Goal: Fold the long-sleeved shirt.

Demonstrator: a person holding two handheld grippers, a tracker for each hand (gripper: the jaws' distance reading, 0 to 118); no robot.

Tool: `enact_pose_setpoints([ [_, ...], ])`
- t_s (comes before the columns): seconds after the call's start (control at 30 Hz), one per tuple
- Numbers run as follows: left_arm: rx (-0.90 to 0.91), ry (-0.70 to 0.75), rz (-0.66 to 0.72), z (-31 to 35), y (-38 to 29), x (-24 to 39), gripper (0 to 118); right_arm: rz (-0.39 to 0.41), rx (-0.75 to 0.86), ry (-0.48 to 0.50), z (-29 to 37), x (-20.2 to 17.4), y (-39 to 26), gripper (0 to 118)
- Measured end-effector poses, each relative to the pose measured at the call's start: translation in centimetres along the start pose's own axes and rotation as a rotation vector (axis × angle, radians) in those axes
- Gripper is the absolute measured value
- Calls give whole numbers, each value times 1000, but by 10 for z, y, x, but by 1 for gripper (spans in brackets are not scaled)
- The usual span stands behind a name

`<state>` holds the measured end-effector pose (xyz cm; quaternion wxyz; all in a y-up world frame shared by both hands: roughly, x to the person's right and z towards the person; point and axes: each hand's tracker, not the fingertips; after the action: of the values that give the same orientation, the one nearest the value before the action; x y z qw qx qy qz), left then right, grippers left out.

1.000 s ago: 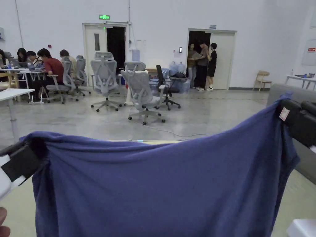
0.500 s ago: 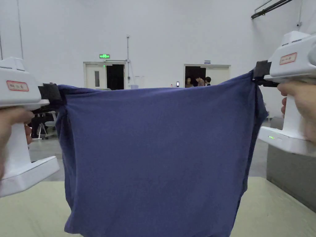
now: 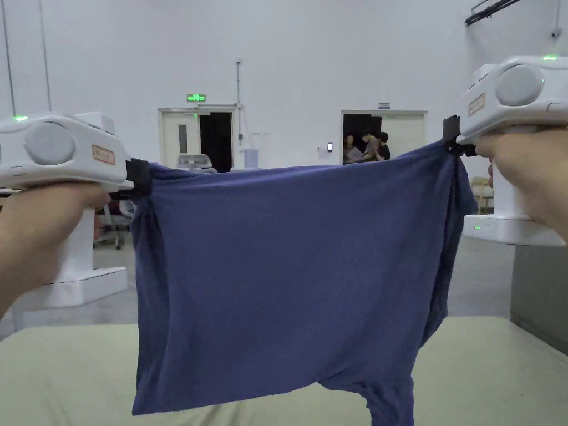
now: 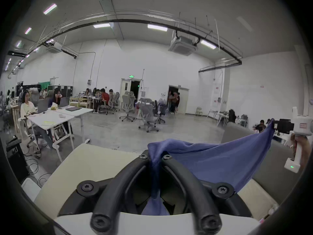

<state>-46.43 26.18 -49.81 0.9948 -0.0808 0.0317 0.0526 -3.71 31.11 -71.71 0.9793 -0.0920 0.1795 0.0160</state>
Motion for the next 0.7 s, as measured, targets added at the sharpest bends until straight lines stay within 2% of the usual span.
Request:
enact_pose_setpoints([
  [0.17,-154,12,-39,-48,-76,-14,6,12,-150,6,-57,4,-91,4],
  [0.3,-329,31,-38,-80,-174,-24,6,4,-354,25,-97,9,-208,4],
  [0.4,-458,38,-17,-83,-251,-28,6,24,-499,47,-103,11,-299,4],
  [0.5,-568,34,-12,-68,-317,-29,6,30,-592,76,-82,15,-376,4],
  [0.57,-575,24,-8,-48,-350,-25,6,43,-650,99,-62,19,-412,4],
  [0.7,-629,-7,3,23,-393,-14,6,6,-680,163,9,31,-457,4],
])
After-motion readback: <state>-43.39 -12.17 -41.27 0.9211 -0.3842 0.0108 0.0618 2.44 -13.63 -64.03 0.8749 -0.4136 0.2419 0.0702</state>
